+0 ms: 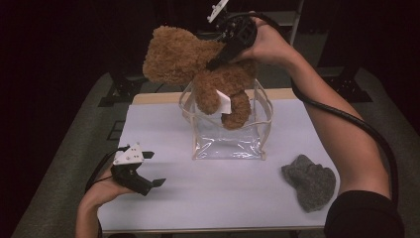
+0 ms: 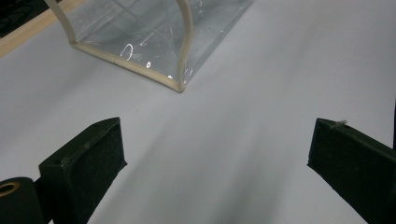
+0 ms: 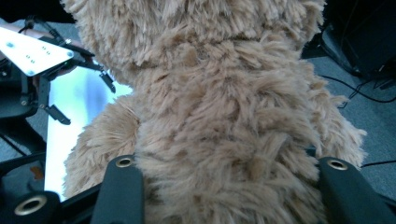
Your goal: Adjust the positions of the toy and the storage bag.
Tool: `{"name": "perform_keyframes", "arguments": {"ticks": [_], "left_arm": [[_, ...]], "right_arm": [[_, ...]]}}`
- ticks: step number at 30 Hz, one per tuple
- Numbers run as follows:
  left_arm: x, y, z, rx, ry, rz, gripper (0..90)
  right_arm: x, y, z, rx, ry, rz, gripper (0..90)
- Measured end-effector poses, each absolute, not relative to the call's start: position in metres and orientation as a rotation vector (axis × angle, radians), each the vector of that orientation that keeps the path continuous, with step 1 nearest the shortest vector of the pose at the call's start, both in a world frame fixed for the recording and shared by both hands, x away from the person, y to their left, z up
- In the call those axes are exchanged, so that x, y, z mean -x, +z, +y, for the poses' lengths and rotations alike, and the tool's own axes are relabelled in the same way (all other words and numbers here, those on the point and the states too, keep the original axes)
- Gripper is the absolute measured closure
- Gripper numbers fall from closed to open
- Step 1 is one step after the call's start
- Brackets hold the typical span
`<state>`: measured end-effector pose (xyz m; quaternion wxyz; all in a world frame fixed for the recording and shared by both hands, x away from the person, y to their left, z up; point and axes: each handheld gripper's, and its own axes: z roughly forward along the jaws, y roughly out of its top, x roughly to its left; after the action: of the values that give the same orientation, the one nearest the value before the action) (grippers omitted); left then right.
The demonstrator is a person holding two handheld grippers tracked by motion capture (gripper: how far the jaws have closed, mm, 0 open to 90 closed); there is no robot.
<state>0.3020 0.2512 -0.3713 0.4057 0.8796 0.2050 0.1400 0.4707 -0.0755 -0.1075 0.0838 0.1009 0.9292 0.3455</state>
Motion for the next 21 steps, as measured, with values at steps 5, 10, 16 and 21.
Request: {"name": "perform_keyframes", "arguments": {"ticks": [5,10,16,21], "left_arm": [[-0.303,-0.373,0.252,-2.220,0.348,0.521,2.9],[-0.303,-0.372,0.255,-2.219,0.351,0.525,3.0],[-0.303,-0.373,0.255,-2.218,0.347,0.527,2.9],[-0.303,-0.373,0.255,-2.222,0.346,0.525,2.9]], "right_arm": [[-0.480,-0.102,-0.083,-0.349,1.054,2.747,47.9],[-0.494,-0.098,-0.089,-0.401,1.062,2.718,47.9],[-0.502,-0.099,-0.089,-0.422,1.063,2.708,47.8],[-0.498,-0.106,-0.083,-0.397,1.034,2.727,47.7]]}}
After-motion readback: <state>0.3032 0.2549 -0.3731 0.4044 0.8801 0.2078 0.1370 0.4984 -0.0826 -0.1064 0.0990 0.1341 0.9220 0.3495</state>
